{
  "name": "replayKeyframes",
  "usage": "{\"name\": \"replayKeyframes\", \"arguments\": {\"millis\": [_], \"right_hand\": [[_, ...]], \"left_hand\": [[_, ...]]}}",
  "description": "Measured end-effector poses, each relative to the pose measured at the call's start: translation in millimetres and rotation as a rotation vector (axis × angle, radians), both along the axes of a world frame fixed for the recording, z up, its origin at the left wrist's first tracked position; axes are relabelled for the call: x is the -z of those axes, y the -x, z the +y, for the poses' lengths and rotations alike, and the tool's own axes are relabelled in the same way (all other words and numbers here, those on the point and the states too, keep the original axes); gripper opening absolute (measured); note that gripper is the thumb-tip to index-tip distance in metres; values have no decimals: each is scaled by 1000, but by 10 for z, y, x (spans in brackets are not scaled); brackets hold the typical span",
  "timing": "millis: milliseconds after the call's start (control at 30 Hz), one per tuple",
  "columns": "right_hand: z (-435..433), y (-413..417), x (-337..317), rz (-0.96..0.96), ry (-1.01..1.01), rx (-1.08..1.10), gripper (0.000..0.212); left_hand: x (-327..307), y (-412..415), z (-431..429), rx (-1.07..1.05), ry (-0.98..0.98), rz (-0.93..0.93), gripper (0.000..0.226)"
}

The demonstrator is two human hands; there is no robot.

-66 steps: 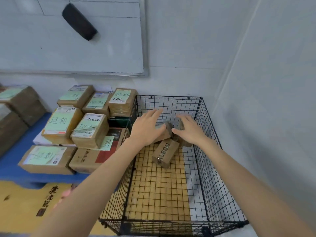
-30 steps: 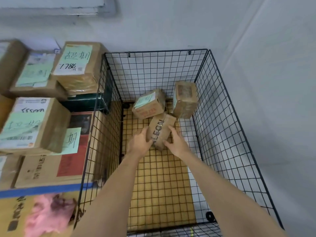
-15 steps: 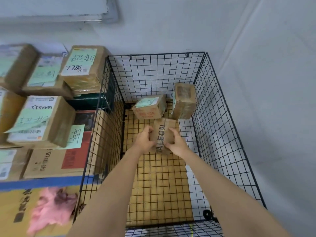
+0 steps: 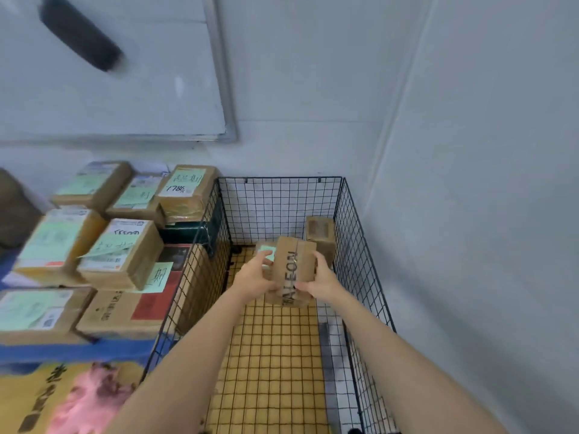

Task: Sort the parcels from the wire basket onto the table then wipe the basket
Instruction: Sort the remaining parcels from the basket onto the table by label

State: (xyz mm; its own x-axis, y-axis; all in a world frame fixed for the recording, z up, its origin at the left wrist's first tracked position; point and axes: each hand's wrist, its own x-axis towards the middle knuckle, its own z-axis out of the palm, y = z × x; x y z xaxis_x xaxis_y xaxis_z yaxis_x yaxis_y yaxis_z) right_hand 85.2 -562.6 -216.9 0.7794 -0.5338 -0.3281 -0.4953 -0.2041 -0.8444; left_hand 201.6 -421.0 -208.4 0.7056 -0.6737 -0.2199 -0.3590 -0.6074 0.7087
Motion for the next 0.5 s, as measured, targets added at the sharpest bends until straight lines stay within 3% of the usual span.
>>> {"name": "replayKeyframes", "arguments": {"millis": [367,500], "right_hand": [[-93,-121,-1448,-395,69,98,98],[-100,-167,-1883,-519,146,87,76]], "left_hand": [[-1530,-79,-108,4,385,-243,81],[-1991,-58,-66,30,474,-374,77]]}}
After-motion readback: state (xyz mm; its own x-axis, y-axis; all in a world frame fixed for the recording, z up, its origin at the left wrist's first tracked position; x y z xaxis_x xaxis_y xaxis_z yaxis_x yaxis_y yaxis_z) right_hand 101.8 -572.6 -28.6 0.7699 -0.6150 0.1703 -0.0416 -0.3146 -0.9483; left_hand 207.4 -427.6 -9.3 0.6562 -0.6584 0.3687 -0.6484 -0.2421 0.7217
